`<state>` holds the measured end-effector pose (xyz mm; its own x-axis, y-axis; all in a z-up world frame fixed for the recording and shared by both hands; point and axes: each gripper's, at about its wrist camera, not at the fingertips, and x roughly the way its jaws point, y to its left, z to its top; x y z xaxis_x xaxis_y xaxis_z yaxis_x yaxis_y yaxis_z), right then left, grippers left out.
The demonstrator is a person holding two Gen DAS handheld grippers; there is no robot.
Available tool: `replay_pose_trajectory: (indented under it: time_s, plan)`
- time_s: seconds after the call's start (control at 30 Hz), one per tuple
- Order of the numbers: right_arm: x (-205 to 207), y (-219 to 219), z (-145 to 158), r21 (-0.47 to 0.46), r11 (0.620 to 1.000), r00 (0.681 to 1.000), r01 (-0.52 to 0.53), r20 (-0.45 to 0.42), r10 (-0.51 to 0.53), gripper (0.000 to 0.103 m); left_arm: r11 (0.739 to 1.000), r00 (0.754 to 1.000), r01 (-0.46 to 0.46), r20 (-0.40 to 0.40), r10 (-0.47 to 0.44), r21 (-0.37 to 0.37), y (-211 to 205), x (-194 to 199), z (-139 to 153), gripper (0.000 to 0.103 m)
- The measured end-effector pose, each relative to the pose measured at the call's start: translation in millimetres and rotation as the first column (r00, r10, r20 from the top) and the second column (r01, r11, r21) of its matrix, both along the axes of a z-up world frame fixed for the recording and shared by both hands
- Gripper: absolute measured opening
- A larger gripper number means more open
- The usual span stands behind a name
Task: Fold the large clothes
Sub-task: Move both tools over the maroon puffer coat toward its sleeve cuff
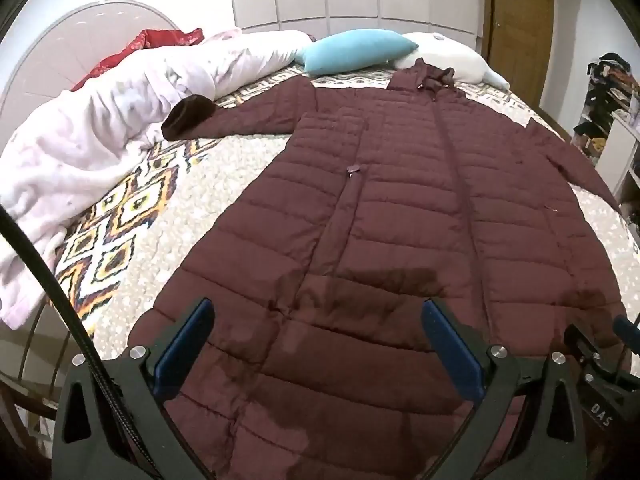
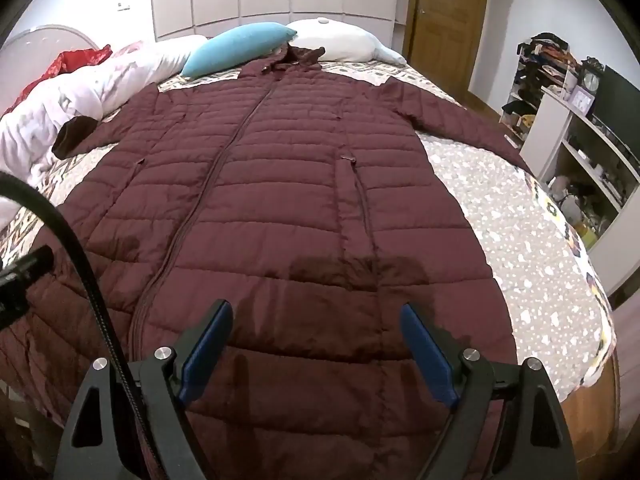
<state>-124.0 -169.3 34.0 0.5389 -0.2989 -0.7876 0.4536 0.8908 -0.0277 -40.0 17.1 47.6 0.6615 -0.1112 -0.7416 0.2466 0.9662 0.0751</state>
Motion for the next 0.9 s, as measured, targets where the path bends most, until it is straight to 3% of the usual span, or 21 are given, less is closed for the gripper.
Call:
replay_pose_trajectory:
  time_s: [0.6, 0.7, 0.9]
  plan:
    - [-5.6, 6.3, 7.3, -0.048, 0.999, 1.0, 0.001, -0.004, -0.001, 0.089, 1.0, 0.999, 0.018, 0.032, -0.018, -0.001, -4.6, -20.0, 12.4, 0.103]
    - [-7.5, 8.6, 8.6, -0.106, 0.994, 1.0, 0.003, -0.004, -0.004, 0.089, 1.0, 0.999, 0.018, 0.036, -0.018, 0.0, -5.8, -22.2, 13.5, 0.103]
    - [-7.6, 7.8, 8.0, -0.082, 0.997, 1.0, 0.006, -0.009, -0.007, 0.089, 1.0, 0.999, 0.016, 0.036, -0.016, -0.001, -4.3, -20.5, 15.1, 0.103]
